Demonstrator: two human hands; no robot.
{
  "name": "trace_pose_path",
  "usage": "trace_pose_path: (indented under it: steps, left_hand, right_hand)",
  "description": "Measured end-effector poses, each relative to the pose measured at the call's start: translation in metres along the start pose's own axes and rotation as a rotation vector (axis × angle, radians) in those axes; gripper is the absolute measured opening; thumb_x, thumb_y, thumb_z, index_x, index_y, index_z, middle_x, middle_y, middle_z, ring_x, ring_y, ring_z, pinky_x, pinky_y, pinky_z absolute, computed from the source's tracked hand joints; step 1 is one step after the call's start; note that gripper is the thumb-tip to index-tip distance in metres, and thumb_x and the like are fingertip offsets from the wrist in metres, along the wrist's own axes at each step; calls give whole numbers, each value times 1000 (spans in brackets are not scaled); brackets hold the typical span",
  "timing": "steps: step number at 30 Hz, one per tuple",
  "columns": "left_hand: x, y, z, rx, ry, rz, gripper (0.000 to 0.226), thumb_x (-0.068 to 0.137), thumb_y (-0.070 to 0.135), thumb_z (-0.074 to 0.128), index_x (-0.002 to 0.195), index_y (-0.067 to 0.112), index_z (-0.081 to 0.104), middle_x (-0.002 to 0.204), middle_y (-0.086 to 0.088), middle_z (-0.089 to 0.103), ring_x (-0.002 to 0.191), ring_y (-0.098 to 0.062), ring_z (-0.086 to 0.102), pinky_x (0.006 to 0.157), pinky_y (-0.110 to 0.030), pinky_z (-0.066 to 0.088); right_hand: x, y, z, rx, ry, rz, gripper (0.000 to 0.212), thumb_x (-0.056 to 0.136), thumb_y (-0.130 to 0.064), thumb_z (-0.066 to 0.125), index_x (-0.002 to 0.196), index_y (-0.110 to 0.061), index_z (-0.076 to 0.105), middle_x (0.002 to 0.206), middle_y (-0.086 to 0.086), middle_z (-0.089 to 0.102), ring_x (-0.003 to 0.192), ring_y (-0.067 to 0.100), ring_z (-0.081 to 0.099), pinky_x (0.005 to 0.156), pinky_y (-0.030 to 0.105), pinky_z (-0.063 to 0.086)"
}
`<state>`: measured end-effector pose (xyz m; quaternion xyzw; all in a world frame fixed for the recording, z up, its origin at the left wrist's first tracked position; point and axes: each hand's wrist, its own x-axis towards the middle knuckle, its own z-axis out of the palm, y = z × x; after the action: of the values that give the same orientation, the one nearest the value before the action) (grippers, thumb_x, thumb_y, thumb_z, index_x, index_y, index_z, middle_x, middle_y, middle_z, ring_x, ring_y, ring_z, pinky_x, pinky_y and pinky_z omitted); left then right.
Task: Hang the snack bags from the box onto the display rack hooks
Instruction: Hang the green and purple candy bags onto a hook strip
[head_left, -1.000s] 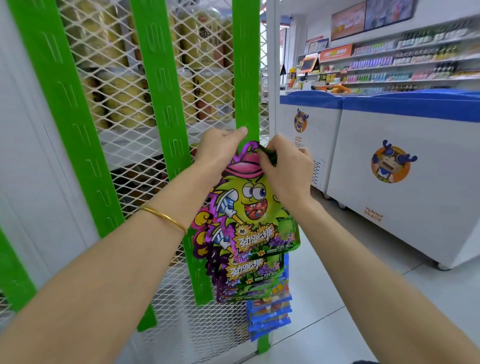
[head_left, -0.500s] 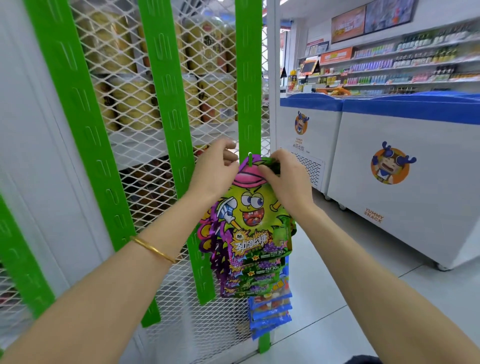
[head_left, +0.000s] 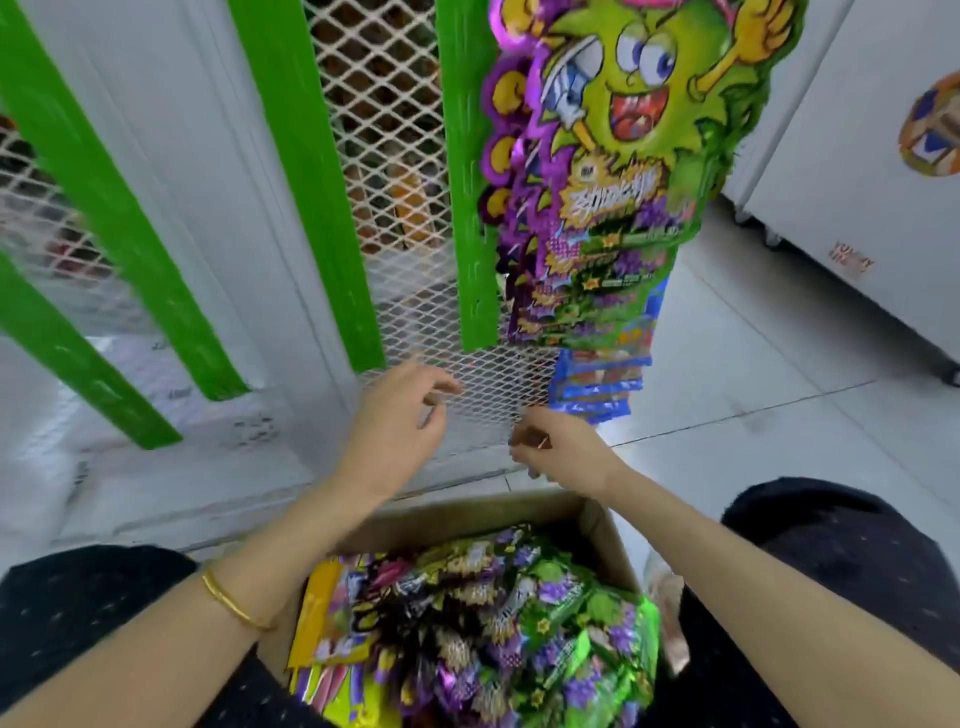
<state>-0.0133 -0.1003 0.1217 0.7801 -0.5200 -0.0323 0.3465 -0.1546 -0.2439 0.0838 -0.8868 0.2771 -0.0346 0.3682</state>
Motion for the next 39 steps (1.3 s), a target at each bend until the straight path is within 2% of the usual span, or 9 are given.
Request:
trace_pose_path:
  steps: [10,19,22,24,27,29,32,35,39]
  left_hand:
    - [-29,-55,19,32,-182,-231,24,89,5,51,107,17,62,107,4,54,84,-7,55,78,-20,38]
    - [-39,-78,30,54,-366,-451,19,95,21,48,104,10,61,101,-4,62,88,-17,55,79,-30,42]
    - [-44,-84,26,262,-511,-589,48,98,46,32,102,7,60,93,-9,64,81,-20,58,71,-31,42]
    - [-48,-88,18,269,-585,-770,66,95,58,25,125,6,52,121,-19,59,96,-28,61,72,-32,48]
    - [-52,-87,9,-293,-721,-1177,78,91,66,28,149,15,17,119,-27,60,90,-31,66,65,-31,56]
    - [-51,-78,10,-747,-644,-1298,69,94,49,45,147,15,18,112,-32,61,83,-35,68,67,-35,59]
    - [-48,-58,18,-1008,-419,-1233,39,93,-1,50,130,2,39,102,-26,59,71,-32,69,68,-38,58]
    - [-48,-46,16,-936,-393,-1049,52,86,-19,46,133,2,42,107,-15,57,87,-26,61,65,-35,60]
    - [-50,-21,-1,-829,-453,-745,68,82,-17,55,135,25,42,121,-7,58,100,-22,62,80,-35,56]
  right_hand:
    - [0,31,92,-242,-721,26,76,81,-47,66,142,-15,36,147,1,38,134,19,36,109,30,28]
    - [4,23,81,-550,-431,-259,33,98,-35,42,112,-17,66,106,4,67,99,23,60,81,33,45]
    - [4,16,56,-494,-322,-309,33,98,-34,42,94,-13,66,88,3,65,84,22,58,73,32,44]
    - [-1,14,39,-458,-231,-350,32,98,-32,42,98,-12,67,95,2,67,88,20,59,74,30,43]
    - [-15,14,24,-476,-69,-441,32,97,-31,44,109,-14,68,111,0,68,101,21,61,82,33,47]
    - [-20,10,20,-411,-61,-447,31,95,-32,48,114,-16,68,116,0,67,105,20,62,87,33,48]
    - [-30,9,18,-254,-242,-421,40,90,-44,47,112,-18,69,112,-1,69,100,16,63,85,34,49]
    - [-37,6,9,-8,-440,-231,39,88,-42,54,108,-12,70,102,2,70,88,11,64,80,26,50]
    - [-39,-2,-5,-4,-84,-174,35,92,-28,56,124,-16,58,117,0,60,102,11,58,89,25,46]
